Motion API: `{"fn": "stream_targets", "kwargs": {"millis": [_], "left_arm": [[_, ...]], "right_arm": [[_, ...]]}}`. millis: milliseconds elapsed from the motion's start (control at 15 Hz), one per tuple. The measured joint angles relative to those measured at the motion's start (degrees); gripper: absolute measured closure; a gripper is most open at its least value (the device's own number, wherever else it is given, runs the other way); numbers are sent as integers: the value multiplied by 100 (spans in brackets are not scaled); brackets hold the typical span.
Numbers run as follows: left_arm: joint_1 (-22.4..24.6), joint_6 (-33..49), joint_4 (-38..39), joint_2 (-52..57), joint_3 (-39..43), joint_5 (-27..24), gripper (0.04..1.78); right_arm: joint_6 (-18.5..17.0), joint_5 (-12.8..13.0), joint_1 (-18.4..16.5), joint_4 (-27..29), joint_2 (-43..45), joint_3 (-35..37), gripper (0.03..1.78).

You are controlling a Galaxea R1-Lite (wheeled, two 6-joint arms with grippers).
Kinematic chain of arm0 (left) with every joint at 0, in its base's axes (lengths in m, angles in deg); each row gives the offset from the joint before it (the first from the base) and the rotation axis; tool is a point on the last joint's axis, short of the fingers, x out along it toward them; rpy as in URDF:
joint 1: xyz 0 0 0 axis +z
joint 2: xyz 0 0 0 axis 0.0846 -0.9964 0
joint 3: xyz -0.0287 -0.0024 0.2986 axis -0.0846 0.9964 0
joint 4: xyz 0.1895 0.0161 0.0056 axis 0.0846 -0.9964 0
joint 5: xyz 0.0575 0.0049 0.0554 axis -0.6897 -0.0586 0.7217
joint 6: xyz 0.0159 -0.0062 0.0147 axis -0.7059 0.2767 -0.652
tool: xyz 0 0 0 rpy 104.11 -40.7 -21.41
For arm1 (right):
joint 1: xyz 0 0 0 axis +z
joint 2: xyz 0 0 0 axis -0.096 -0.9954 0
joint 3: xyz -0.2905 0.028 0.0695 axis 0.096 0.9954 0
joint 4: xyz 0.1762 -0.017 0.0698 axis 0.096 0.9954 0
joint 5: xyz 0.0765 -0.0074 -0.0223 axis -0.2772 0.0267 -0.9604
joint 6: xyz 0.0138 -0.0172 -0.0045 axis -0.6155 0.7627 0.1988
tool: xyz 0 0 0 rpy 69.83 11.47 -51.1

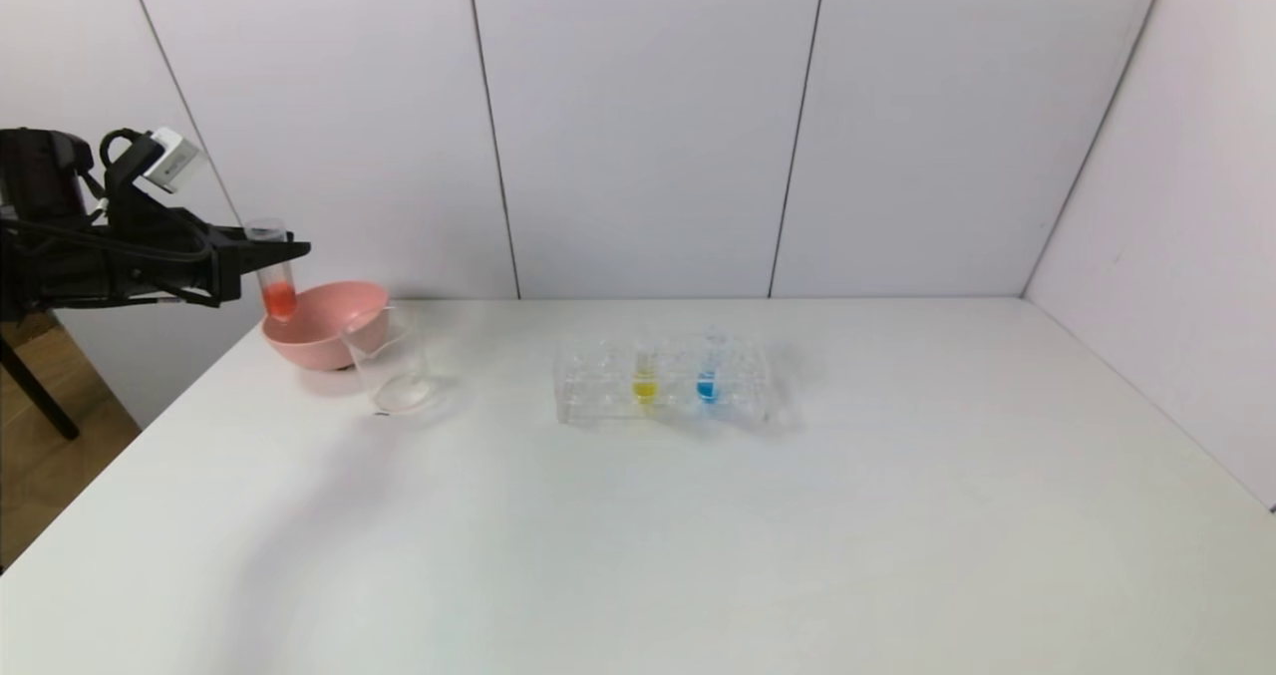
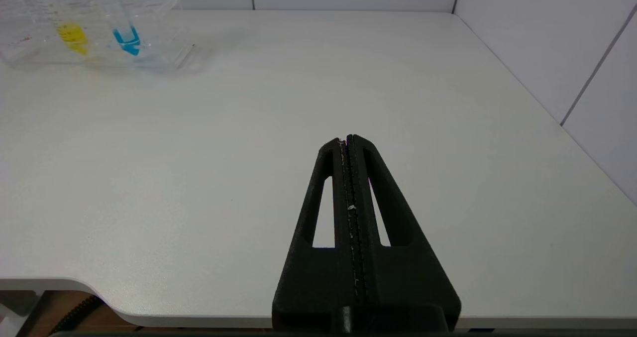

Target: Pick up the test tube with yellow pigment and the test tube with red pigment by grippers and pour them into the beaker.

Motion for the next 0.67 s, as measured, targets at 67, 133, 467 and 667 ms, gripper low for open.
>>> {"fn": "stream_targets", "kwargs": {"millis": [67, 133, 467, 667], "left_arm": [[0, -46, -69, 5, -57, 0, 134], [0, -74, -150, 11, -110, 2, 134], [29, -310, -251, 41, -247, -4, 134], [63, -334, -325, 88, -247, -9, 135]], "right_arm": [[-2, -2, 0, 0, 0, 0, 170], [2, 0, 0, 0, 0, 0, 170], [0, 0, 0, 0, 0, 0, 170], [0, 0, 0, 0, 0, 0, 170]]}}
